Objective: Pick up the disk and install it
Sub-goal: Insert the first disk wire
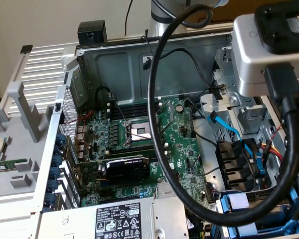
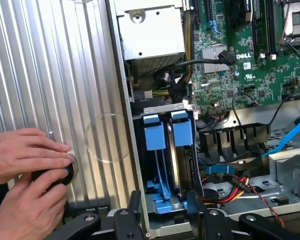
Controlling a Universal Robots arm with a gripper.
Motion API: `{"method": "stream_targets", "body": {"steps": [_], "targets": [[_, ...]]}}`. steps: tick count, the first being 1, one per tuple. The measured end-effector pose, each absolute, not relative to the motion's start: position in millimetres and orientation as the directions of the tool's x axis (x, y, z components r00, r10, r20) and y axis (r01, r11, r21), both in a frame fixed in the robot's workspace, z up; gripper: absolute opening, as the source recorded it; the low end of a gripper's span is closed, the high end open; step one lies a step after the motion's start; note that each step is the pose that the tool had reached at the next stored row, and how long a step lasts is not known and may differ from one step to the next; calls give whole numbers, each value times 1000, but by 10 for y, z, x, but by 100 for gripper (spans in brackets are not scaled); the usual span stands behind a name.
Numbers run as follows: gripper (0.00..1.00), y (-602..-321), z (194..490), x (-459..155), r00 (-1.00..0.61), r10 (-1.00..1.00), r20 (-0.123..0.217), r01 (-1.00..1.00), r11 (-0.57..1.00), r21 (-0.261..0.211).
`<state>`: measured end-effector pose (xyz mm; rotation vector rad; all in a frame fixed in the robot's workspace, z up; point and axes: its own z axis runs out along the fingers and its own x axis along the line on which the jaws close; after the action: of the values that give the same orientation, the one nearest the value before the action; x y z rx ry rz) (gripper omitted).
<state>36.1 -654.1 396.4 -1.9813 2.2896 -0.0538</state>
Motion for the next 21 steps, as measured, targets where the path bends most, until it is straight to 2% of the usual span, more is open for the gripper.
{"method": "stream_targets", "body": {"steps": [6,21], "targets": [[49,-6541,3952,363,-49,-995,-84,-993,57,-99],[49,-6541,3886,445,68,-993,-96,-993,-58,-99]]}}
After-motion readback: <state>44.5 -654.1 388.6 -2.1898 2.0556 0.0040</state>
